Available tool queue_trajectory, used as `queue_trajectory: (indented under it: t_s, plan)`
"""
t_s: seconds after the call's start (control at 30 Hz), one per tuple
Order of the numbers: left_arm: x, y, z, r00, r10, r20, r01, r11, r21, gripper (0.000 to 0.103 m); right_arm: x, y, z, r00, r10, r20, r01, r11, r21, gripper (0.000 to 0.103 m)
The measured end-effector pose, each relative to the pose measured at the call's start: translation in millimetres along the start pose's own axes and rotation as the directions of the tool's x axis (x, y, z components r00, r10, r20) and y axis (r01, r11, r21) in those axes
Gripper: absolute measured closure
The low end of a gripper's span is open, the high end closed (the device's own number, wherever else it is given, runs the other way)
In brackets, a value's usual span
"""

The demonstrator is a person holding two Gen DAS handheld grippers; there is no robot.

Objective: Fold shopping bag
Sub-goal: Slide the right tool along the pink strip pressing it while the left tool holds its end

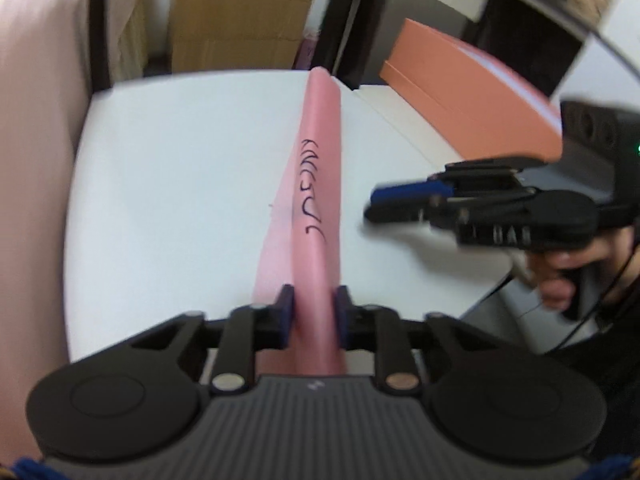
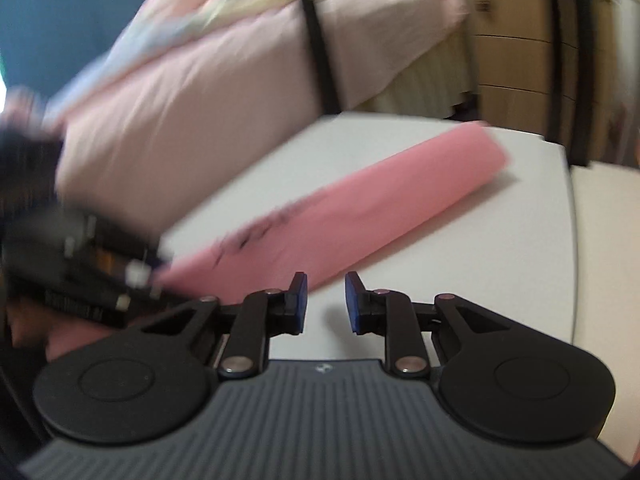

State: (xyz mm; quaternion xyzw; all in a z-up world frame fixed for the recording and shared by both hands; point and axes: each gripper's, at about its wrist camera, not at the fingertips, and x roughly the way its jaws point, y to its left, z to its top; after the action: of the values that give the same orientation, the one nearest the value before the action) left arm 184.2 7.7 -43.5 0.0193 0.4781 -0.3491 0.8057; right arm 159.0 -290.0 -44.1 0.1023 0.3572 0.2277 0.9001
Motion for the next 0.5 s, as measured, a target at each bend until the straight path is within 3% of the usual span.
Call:
queue_trajectory:
  t_s: [0.07, 0.17, 0.2, 0.23, 0.27, 0.33, 0.37, 0.43, 0.5]
  plan:
    - [1, 4, 2, 1.000, -0.013, -0.003, 0.012, 1.000, -0.026, 0.096, -6, -16, 3, 0.998, 0.019, 0.063, -0.025, 0.995, 0.097, 0.077]
    - [-4, -15, -1, 0.995, 0.090, 0.046, -0.094, 0.990, 0.109, 0.098, -10, -26, 7, 0.993, 0.047, 0.111, -0.065, 0.984, 0.166, 0.077]
    - [-4, -30, -5, 0.984, 0.155, 0.085, -0.169, 0.963, 0.212, 0.098, -11, -26, 8, 0.991, 0.058, 0.119, -0.078, 0.981, 0.176, 0.077]
    - [-5, -45, -12, 0.967, 0.217, 0.133, -0.249, 0.914, 0.321, 0.098, -12, -27, 8, 0.990, 0.069, 0.126, -0.092, 0.978, 0.185, 0.077]
    - [-4, -62, -22, 0.943, 0.273, 0.187, -0.329, 0.838, 0.435, 0.098, -12, -27, 8, 0.988, 0.088, 0.126, -0.112, 0.972, 0.207, 0.077]
    - [6, -86, -45, 0.896, 0.353, 0.270, -0.443, 0.655, 0.612, 0.098, -12, -28, 7, 0.982, 0.130, 0.138, -0.163, 0.949, 0.268, 0.075]
    - [12, -92, -55, 0.880, 0.380, 0.286, -0.467, 0.578, 0.669, 0.098, -12, -27, 7, 0.980, 0.142, 0.140, -0.178, 0.940, 0.291, 0.072]
    - [23, -99, -72, 0.852, 0.413, 0.321, -0.497, 0.448, 0.743, 0.098, -19, -23, 7, 0.987, 0.096, 0.128, -0.130, 0.947, 0.293, 0.063]
    - [31, -104, -87, 0.827, 0.428, 0.365, -0.516, 0.321, 0.794, 0.098, -26, -13, 10, 0.995, -0.056, 0.081, 0.036, 0.974, 0.224, 0.061]
